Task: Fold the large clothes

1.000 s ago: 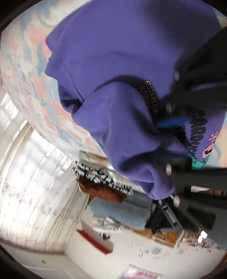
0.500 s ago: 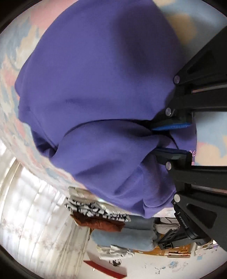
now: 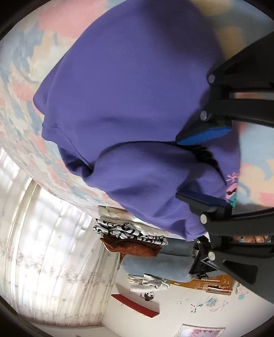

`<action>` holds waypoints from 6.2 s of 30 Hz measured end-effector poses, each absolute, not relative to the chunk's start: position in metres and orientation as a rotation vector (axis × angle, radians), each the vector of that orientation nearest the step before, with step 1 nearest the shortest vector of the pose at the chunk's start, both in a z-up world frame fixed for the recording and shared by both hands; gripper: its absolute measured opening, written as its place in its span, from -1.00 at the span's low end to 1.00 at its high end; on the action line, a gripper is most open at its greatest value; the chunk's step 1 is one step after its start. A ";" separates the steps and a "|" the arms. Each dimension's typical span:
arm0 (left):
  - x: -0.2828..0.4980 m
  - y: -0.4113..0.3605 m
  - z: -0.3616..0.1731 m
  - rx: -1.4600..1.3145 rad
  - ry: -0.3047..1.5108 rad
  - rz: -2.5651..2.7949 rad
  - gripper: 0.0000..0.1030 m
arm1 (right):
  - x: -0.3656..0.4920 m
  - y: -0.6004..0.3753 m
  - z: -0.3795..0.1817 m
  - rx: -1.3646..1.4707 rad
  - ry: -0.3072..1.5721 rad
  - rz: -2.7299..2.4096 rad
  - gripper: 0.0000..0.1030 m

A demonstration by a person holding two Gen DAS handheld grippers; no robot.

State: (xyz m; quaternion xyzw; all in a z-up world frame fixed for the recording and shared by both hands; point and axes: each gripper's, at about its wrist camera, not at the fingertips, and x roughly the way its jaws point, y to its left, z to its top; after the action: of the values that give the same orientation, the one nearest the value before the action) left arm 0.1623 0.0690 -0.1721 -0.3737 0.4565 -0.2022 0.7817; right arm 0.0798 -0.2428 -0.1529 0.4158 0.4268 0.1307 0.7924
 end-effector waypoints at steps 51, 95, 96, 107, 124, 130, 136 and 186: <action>0.217 0.030 -0.159 -0.181 0.970 -0.128 -0.98 | 0.174 -0.168 -0.135 0.212 0.861 0.177 -1.00; 0.108 0.015 -0.127 -0.254 0.939 -0.272 0.31 | 0.088 -0.126 -0.116 0.267 0.907 0.334 -0.93; 0.104 0.017 -0.124 -0.253 0.937 -0.261 0.38 | 0.082 -0.125 -0.113 0.263 0.905 0.333 -0.92; 0.050 0.049 -0.096 -0.213 0.965 -0.125 0.43 | 0.011 -0.112 -0.088 0.167 0.903 0.292 -0.11; 0.013 0.087 -0.115 -0.407 1.015 -0.179 0.60 | -0.029 -0.101 -0.077 0.148 0.800 0.292 -0.03; 0.019 0.100 -0.136 -0.491 1.037 -0.183 0.60 | -0.026 -0.095 -0.086 0.144 0.817 0.298 -0.03; 0.032 0.115 -0.164 -0.610 1.028 -0.175 0.60 | -0.021 -0.088 -0.093 0.126 0.818 0.310 -0.08; 0.115 -0.084 -0.025 0.089 0.497 -0.370 -0.69 | 0.098 -0.176 -0.122 0.525 0.904 0.331 -0.90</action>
State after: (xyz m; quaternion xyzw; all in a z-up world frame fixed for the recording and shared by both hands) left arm 0.1150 -0.0841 -0.0252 0.0437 0.2446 -0.1820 0.9514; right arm 0.0985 -0.1763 -0.1216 0.2495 0.4298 0.1574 0.8534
